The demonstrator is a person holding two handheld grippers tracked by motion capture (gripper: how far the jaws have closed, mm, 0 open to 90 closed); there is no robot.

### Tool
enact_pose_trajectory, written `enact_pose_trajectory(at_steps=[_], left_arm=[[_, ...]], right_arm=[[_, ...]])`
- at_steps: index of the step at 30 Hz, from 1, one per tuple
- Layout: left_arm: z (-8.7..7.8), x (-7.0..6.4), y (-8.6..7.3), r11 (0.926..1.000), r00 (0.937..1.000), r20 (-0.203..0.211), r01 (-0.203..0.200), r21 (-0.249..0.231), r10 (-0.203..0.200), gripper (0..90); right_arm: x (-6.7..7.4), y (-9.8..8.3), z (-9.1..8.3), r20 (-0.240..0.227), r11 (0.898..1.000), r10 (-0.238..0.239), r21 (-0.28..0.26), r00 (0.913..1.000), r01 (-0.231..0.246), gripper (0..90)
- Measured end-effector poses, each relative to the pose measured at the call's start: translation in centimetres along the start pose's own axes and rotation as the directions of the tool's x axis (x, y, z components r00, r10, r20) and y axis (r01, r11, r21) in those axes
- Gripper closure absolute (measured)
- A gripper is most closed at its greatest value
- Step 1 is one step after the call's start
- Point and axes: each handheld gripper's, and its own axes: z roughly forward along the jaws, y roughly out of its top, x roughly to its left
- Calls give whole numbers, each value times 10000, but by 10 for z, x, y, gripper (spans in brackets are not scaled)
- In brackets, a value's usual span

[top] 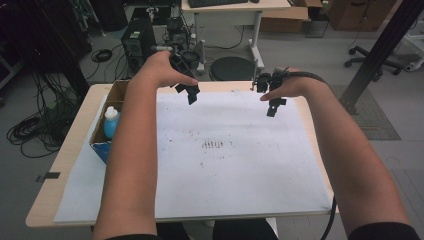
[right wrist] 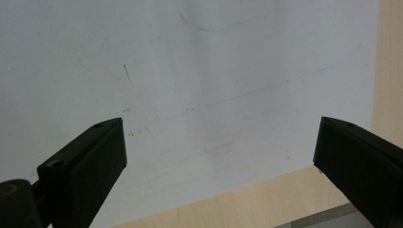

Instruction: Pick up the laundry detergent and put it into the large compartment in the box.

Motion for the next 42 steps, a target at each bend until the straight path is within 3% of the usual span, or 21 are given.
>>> enact_pose_trajectory(at_steps=[42], left_arm=[[-1,-3,0,10000,9999,110,19,-50,-18,76]], right_arm=[[1,-3,-1,-16,9998,141,122,9999,-140,33]])
